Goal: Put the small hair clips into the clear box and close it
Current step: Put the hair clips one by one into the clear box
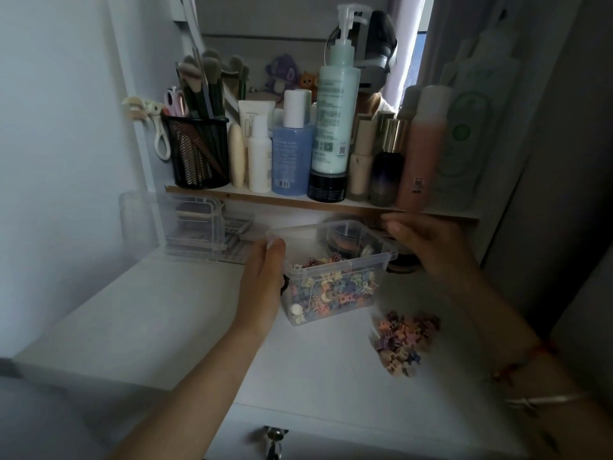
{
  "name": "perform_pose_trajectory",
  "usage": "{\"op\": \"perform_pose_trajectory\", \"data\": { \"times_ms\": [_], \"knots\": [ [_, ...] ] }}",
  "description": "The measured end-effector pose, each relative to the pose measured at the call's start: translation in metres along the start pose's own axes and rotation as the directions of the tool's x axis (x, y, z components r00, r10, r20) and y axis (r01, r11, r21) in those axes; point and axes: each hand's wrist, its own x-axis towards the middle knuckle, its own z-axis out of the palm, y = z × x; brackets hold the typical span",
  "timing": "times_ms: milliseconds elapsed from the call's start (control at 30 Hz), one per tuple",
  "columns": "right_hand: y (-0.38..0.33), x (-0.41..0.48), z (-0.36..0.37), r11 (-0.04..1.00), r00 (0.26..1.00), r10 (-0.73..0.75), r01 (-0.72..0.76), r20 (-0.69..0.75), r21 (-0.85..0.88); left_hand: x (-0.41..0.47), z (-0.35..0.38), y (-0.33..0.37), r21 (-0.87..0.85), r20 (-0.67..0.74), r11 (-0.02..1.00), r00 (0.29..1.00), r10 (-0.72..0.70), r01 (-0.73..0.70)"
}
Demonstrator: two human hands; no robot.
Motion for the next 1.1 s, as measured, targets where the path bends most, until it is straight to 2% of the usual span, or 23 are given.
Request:
{"op": "perform_pose_trajectory", "data": {
  "times_ms": [100,167,200,267,300,334,434,467,534,601,668,768,835,901,968,1035,1102],
  "knots": [
    [0.007,-0.006,-0.008,0.994,0.994,0.103,-0.102,0.026,-0.046,0.001,0.000,-0.001,0.003,-0.008,1.000,1.000,-0.004,0.004],
    [0.011,-0.012,-0.015,0.973,0.970,0.195,-0.173,0.145,-0.153,0.001,0.000,0.000,0.001,-0.005,1.000,1.000,-0.004,0.004],
    [0.012,-0.016,-0.017,0.954,0.936,0.237,-0.174,0.259,-0.244,0.001,0.001,0.000,-0.003,0.003,1.000,1.000,-0.007,0.007],
    [0.010,-0.022,-0.013,0.901,0.818,0.318,-0.102,0.480,-0.423,0.000,0.001,0.001,-0.005,0.005,1.000,1.000,-0.006,0.006],
    [0.009,-0.025,-0.010,0.879,0.777,0.341,-0.065,0.528,-0.472,-0.001,0.001,0.001,0.000,0.001,1.000,1.000,-0.005,0.005],
    [0.009,-0.027,-0.009,0.870,0.770,0.349,-0.053,0.535,-0.491,0.000,0.000,0.001,0.009,-0.002,1.000,1.000,-0.003,0.003],
    [0.007,-0.025,-0.012,0.871,0.827,0.335,-0.090,0.451,-0.483,-0.001,0.000,0.001,0.012,-0.007,1.000,1.000,0.000,0.000],
    [0.006,-0.023,-0.014,0.901,0.868,0.312,-0.141,0.386,-0.410,-0.001,0.000,0.001,0.011,-0.008,1.000,1.000,-0.003,0.003],
    [0.001,-0.020,-0.018,0.964,0.953,0.252,-0.232,0.169,-0.129,-0.001,0.001,0.001,0.006,-0.008,1.000,1.000,-0.017,0.017],
    [-0.005,-0.013,-0.016,0.976,0.984,0.168,-0.156,-0.063,0.151,-0.001,0.001,0.001,0.000,-0.005,1.000,1.000,-0.025,0.025],
    [-0.013,-0.006,-0.008,0.977,0.984,0.076,-0.041,-0.162,0.208,0.000,0.001,0.001,0.003,-0.006,1.000,1.000,-0.019,0.019],
    [-0.014,-0.005,0.001,0.998,1.000,0.003,-0.001,-0.018,0.064,-0.001,0.000,0.002,-0.004,-0.008,1.000,1.000,-0.021,0.021],
    [-0.009,-0.011,-0.008,0.997,0.997,0.082,-0.082,0.015,0.007,0.000,0.000,0.001,-0.007,-0.005,1.000,1.000,-0.026,0.026],
    [-0.004,-0.019,-0.020,0.983,0.977,0.181,-0.177,0.114,-0.044,0.001,0.000,0.001,-0.019,-0.005,0.999,0.999,-0.033,0.033],
    [-0.005,-0.026,-0.024,0.971,0.912,0.225,-0.183,0.342,-0.151,0.001,0.001,0.001,-0.019,-0.005,0.999,0.999,-0.035,0.035],
    [-0.007,-0.031,-0.016,0.948,0.804,0.240,-0.075,0.543,-0.308,0.000,0.001,0.001,-0.013,-0.008,0.999,0.999,-0.031,0.031],
    [-0.003,-0.034,-0.007,0.911,0.754,0.273,-0.001,0.598,-0.413,0.000,0.001,0.002,-0.011,-0.008,0.999,0.999,-0.034,0.034]
  ]
}}
